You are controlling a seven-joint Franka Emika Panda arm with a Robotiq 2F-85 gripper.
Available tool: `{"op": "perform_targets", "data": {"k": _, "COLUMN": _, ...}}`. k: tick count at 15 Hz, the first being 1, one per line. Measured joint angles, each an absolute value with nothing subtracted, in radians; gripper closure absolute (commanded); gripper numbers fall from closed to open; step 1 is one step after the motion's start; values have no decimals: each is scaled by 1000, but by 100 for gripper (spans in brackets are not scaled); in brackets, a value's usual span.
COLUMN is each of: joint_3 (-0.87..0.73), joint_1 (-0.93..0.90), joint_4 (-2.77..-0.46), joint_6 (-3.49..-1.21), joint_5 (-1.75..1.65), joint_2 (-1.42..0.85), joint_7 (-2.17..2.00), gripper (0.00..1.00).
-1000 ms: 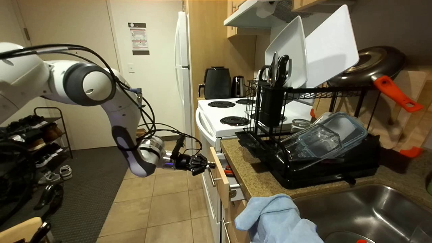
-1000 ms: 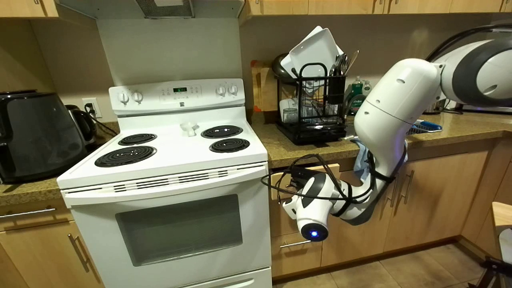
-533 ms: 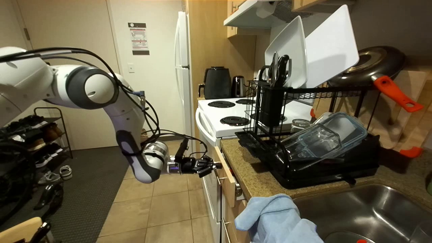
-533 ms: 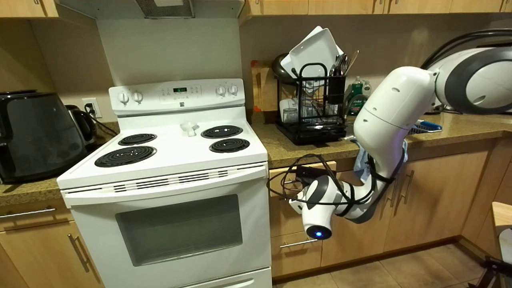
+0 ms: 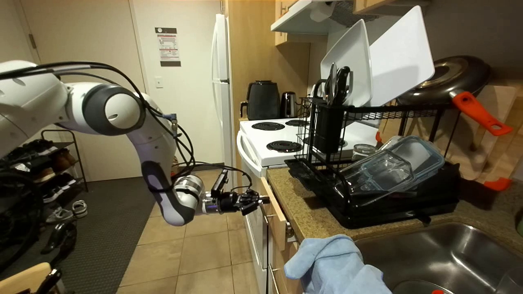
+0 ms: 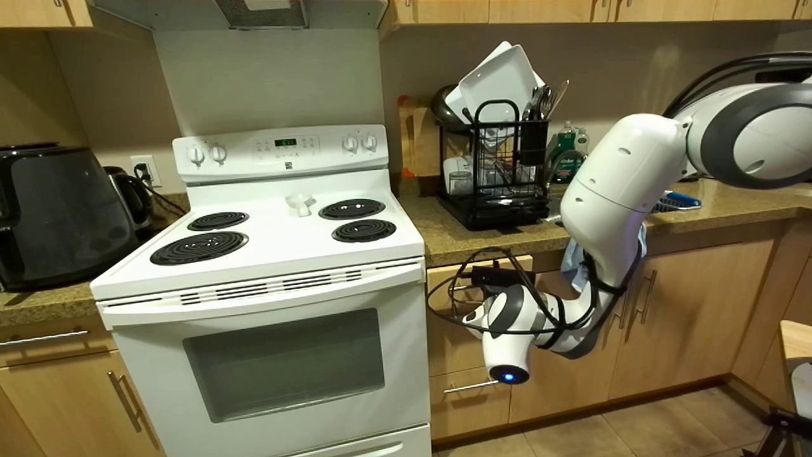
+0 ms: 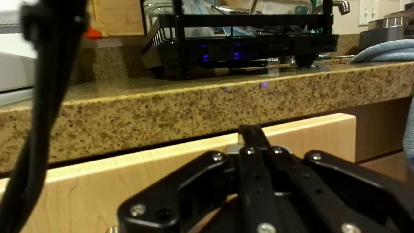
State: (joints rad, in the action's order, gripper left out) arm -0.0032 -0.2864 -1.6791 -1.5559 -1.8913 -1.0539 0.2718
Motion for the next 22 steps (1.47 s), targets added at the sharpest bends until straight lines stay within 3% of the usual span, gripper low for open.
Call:
{"op": "perform_targets", "data": {"k": 8, "joint_3": 113, "joint_1": -294, "joint_4": -1913, "joint_6": -1644, "joint_5": -1929, "joint_2": -949, "joint_7": 267, "gripper": 100}}
{"op": "perform_targets", "data": {"k": 9, "joint_3": 125, "joint_1": -293, "joint_4": -1943, "joint_6": -1661, "joint_5": -1936, "joint_2": -930, "joint_7": 262, "gripper": 74}}
{"op": "perform_targets", "data": {"k": 10, "joint_3": 137, "joint_1": -292, "joint_4": -1973, "joint_6": -1674, "joint_5": -1937, "joint_2": -908, "joint_7": 247, "gripper": 73}}
{"op": "perform_targets", "data": {"k": 11, "joint_3": 149, "joint_1": -290, "joint_4": -2001, "joint_6": -1682, "joint_5": -1937, "joint_2": -886, "joint_7": 223, "gripper": 93}}
{"op": "perform_targets", "data": {"k": 14, "joint_3": 174, "joint_1": -284, "joint_4": -2068, "joint_6": -1686, "joint_5": -1933, "joint_2": -822, "joint_7": 151, "gripper": 74}}
{"op": "perform_targets", "data": {"k": 20, "joint_3": 176, "joint_1": -276, "joint_4": -2085, "joint_6": -1694, "joint_5": -1933, "joint_2": -804, "joint_7": 145, "gripper": 73}}
{"op": "perform_targets", "data": {"k": 21, "joint_3": 176, "joint_1": -276, "joint_4": -2085, "joint_6": -1694, "joint_5": -1933, "joint_2": -804, "joint_7": 145, "gripper": 48}}
{"op": "perform_targets", "data": {"k": 22, "joint_3": 176, "joint_1": -276, "joint_4": -2085, "joint_6": -1694, "joint_5": -1933, "joint_2": -804, "joint_7": 145, "gripper": 46}}
